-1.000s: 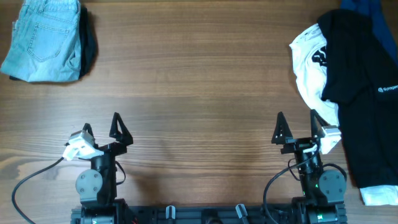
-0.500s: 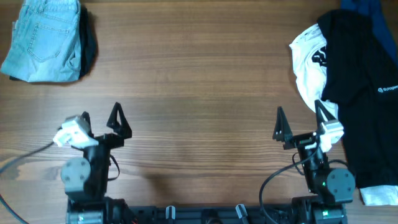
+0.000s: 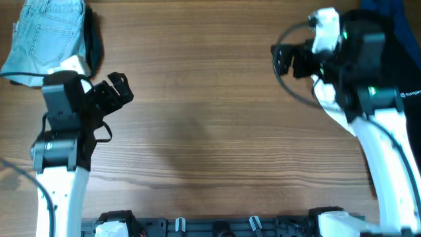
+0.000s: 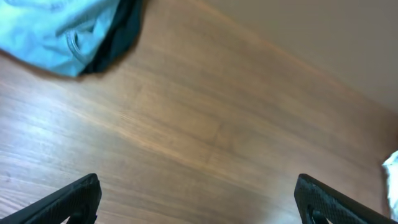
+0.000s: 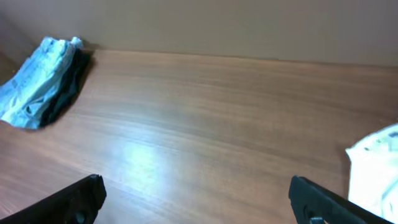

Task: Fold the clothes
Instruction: 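Reach the right gripper to the black t-shirt on the right pile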

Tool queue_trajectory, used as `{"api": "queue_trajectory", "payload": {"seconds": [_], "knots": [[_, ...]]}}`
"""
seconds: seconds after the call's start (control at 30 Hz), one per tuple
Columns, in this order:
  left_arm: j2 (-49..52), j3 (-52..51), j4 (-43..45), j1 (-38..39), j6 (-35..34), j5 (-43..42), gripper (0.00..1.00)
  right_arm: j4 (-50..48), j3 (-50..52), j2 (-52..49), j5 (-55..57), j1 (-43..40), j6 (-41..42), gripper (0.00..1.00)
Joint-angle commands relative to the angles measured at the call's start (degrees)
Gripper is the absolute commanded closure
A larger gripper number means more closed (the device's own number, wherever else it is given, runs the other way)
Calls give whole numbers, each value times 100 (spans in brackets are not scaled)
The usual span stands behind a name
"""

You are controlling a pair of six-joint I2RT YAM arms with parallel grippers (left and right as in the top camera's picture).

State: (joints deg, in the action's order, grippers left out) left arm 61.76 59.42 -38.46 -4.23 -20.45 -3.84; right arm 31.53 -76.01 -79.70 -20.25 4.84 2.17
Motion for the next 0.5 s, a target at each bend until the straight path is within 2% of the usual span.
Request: {"api": "queue_trajectory", "payload": {"seconds": [0.0,0.1,0.13,0.17,0.23,0.27,0.47], "knots": [[363,103,2,22,68,-109,0,-245,-251,-566,-164,13,-203,0],[599,103,52,22,50,-129,0,-407,-247,-855,140,-4,-221,1],[608,103,87,22,50,-129,0,-348,-247,-896,511,-4,-219,6],[608,103,105,22,50,-129,0,-149,-247,-925,1298,-15,-173,8],[608,103,111,22,50,-129,0,476,-221,-940,3220,-179,876,8],[608,103,109,22,50,-129,0,699,-188,-962,3637,-319,1202,8],[686,101,116,26,48,-131,0,1001,205,-1331,3679,-1401,1591,14]]}}
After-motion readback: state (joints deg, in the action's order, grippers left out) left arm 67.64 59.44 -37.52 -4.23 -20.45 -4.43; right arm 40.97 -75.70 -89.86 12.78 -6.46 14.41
